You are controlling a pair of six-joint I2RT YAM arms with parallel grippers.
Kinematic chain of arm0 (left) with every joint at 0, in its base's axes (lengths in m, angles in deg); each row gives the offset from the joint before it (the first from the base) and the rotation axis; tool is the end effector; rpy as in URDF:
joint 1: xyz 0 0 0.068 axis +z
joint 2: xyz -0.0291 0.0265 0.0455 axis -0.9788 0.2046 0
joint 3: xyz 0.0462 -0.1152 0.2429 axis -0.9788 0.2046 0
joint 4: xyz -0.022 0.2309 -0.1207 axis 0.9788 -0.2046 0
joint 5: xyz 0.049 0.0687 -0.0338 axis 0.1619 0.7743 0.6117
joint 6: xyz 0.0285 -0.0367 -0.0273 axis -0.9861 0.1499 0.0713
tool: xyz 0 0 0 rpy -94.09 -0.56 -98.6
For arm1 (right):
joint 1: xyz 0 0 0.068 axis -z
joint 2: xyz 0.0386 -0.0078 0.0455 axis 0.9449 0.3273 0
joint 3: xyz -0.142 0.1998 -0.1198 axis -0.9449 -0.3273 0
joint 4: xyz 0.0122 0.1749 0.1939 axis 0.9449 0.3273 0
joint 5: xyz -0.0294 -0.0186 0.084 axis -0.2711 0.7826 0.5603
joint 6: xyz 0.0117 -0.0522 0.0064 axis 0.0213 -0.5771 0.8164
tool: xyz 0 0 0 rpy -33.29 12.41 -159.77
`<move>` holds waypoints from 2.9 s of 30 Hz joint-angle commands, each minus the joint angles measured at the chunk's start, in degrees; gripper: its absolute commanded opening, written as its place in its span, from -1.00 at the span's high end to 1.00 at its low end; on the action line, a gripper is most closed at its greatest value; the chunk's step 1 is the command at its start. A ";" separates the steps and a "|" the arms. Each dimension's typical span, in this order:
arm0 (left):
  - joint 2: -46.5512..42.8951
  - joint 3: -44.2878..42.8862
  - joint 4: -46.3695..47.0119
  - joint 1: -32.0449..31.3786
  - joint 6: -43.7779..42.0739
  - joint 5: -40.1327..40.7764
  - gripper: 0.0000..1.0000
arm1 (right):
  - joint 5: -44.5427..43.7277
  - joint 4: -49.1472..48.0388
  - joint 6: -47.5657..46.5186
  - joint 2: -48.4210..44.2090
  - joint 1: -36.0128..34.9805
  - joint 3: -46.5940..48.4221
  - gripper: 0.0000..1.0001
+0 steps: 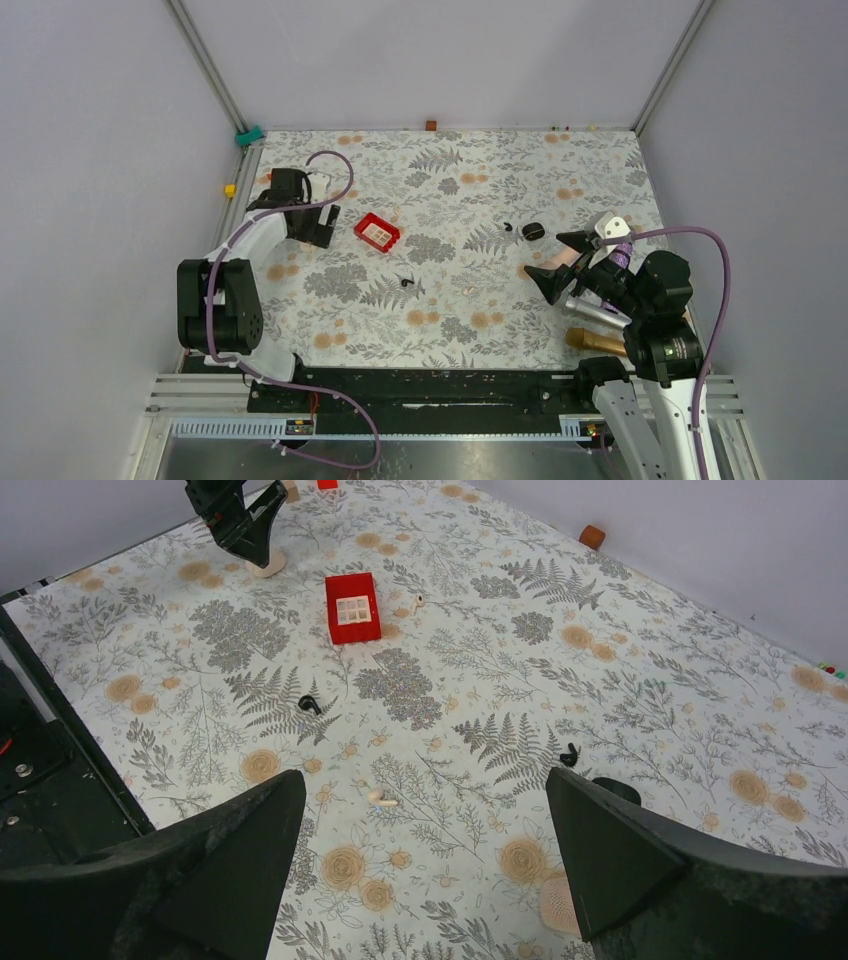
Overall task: Insert the wireless bluetooth earbuds into the charging case
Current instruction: Pick up the charging case at the center of the board.
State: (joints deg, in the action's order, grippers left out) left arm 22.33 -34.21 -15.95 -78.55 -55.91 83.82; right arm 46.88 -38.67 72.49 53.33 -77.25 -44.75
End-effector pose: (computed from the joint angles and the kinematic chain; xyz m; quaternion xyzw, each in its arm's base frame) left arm 0.3190 -0.0026 0.2137 0.1513 0.9451 0.0348 0.2874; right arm 0.0973 0.0325 0.3569 -0.3125 0.6532 0.2132 0.6560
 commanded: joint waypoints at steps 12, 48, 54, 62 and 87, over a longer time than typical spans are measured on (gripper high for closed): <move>9.24 -8.71 -4.30 2.76 2.68 2.76 -0.85 | 0.81 -2.36 -0.96 -0.51 0.20 -0.50 -0.97; 10.54 -13.75 -11.54 2.64 4.04 -6.41 0.73 | 2.55 -5.46 3.62 4.09 0.14 1.85 -0.97; 2.58 -17.34 -14.82 1.02 7.21 -11.71 0.90 | 11.19 -14.28 17.27 14.52 0.15 6.43 -0.97; -5.70 -21.61 -14.38 -6.42 7.87 -21.45 1.00 | 5.92 -20.45 24.01 27.14 -6.08 15.14 -0.97; -19.89 -10.64 -7.69 -37.26 -6.73 -19.16 1.00 | 1.51 -26.77 31.09 46.90 -23.71 15.75 -0.95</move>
State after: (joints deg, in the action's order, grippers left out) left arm 2.84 -44.20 -25.89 -113.09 -59.29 61.74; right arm 46.91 -63.43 103.07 99.84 -98.60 -31.85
